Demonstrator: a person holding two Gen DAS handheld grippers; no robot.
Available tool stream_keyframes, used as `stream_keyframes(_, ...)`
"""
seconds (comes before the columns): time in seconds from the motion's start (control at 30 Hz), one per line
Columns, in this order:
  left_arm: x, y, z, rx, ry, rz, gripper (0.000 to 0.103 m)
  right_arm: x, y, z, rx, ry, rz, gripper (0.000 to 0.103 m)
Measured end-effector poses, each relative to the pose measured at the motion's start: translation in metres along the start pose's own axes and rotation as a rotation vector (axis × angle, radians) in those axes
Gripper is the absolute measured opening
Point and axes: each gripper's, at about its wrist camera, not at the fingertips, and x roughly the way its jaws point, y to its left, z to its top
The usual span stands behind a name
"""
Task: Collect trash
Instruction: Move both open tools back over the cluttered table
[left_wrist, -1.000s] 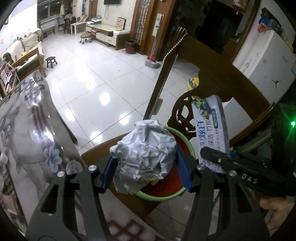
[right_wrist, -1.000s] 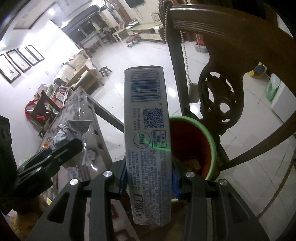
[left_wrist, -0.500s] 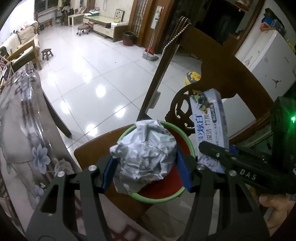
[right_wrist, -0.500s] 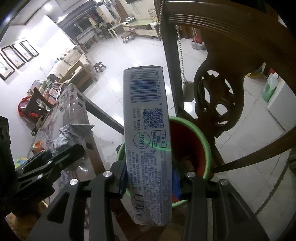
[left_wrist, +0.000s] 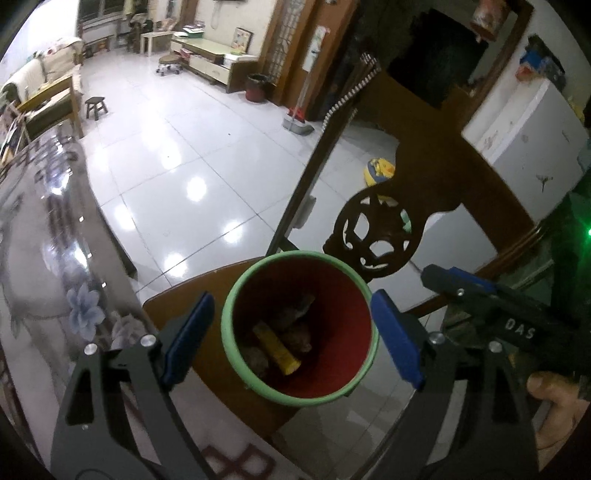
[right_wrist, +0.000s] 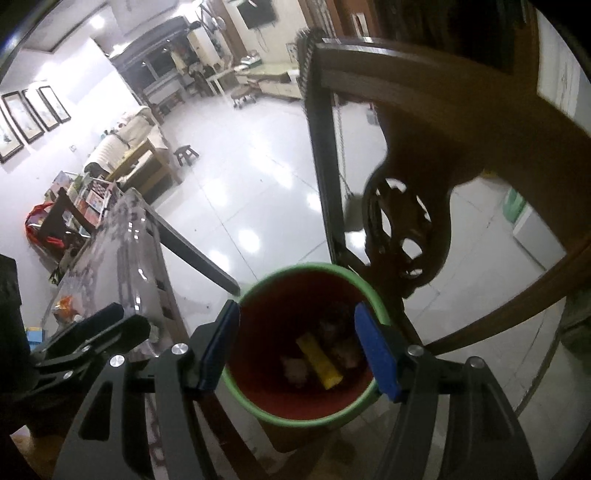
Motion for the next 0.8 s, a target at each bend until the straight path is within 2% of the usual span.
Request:
stream_keyframes(0.2, -0.047, 0.013, -0.012, -0.031, -0.071, 0.027, 0.084, -0.021, 0.042, -0.001, -0.075, -0.035, 0.059, 0.064)
stream_keyframes(0.4, -0.113, 0.041, -0.034, -0.079, -0.178, 0.108, 0.084, -0.035, 0.099, -0.009, -0.168, -0.056, 0.129, 0.064)
stream_keyframes(0.47, -0.132, 0.057, -0.043, -0.115, -0.195, 0.125, 0.084, -0.034, 0.123, -0.016, -0.196, -0.047, 0.162, 0.064)
stream_keyframes(0.6, -0.169, 0.091, -0.067, -0.149, -0.220, 0.215, 0.084, -0.024, 0.171, -0.032, -0.260, -0.009, 0.216, 0.064)
stream_keyframes(0.8, -0.232, 0.180, -0.121, -0.294, -0.225, 0.357, 0.084, -0.002, 0.267, -0.073, -0.407, 0.097, 0.304, 0.064)
